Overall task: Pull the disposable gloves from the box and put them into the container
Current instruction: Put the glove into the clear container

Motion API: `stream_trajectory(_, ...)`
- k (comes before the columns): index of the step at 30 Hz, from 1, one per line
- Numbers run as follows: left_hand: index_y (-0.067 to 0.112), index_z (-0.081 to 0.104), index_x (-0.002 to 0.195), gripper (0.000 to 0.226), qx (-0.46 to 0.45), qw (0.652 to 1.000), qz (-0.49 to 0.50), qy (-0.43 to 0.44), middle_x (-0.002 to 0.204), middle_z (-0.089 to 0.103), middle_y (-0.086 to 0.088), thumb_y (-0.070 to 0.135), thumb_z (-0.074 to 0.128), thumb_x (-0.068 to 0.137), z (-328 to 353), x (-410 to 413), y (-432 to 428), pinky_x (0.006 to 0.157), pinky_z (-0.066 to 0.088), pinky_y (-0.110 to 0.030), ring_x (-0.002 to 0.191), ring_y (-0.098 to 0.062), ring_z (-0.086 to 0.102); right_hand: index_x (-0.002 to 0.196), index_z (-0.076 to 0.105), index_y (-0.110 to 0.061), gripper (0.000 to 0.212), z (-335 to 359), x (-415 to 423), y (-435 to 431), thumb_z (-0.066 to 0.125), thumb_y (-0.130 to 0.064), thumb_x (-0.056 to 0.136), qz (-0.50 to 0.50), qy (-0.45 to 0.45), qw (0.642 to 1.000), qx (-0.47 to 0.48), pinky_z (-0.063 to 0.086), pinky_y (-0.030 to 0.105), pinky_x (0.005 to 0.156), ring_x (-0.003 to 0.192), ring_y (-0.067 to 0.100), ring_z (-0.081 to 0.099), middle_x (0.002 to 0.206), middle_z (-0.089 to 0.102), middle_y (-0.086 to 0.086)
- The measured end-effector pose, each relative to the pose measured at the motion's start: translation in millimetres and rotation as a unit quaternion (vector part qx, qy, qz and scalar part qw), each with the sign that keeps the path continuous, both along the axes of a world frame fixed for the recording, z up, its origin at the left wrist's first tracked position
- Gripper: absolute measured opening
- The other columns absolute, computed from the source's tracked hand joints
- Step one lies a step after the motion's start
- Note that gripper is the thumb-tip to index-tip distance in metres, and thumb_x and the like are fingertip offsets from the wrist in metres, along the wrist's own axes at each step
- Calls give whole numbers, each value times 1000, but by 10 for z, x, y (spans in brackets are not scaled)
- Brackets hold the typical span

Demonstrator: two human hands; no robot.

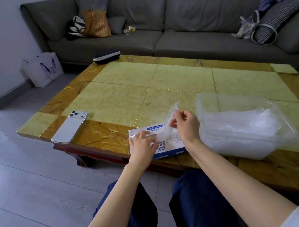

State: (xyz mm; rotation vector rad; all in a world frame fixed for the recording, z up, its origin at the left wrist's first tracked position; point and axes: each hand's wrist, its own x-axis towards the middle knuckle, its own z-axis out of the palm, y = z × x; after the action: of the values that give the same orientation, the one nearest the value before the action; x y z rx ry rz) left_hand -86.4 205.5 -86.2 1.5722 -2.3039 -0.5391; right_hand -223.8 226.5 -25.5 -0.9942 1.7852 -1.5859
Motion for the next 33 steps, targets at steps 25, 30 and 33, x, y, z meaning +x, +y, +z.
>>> stream_trajectory(25, 11, 65, 105, 20, 58, 958, -116, 256, 86, 64, 11, 24, 63, 89, 1348, -285, 87, 79, 48, -15, 79, 6, 59, 89, 63, -14, 10, 885, -268, 307, 58, -22, 93, 157, 271, 947, -74, 46, 10, 65, 73, 8, 58, 78, 61, -6)
stream_trajectory(30, 17, 63, 90, 10, 138, 916, -108, 361, 84, 66, 7, 11, 55, 93, 1436, -283, 115, 74, 52, -14, 72, 1, 64, 134, 44, -10, 71, 807, -498, 328, 51, -57, 82, 250, 36, 966, 54, 34, 22, 103, 123, 7, 47, 132, 51, -8)
stream_trajectory(33, 11, 64, 97, 11, 171, 898, -112, 389, 90, 68, 2, 10, 54, 93, 1448, -253, 107, 71, 53, -14, 74, 1, 66, 119, 61, -14, 51, 716, -527, 386, 55, -49, 82, 349, -29, 932, 94, 46, 26, 96, 103, 8, 64, 110, 69, -3)
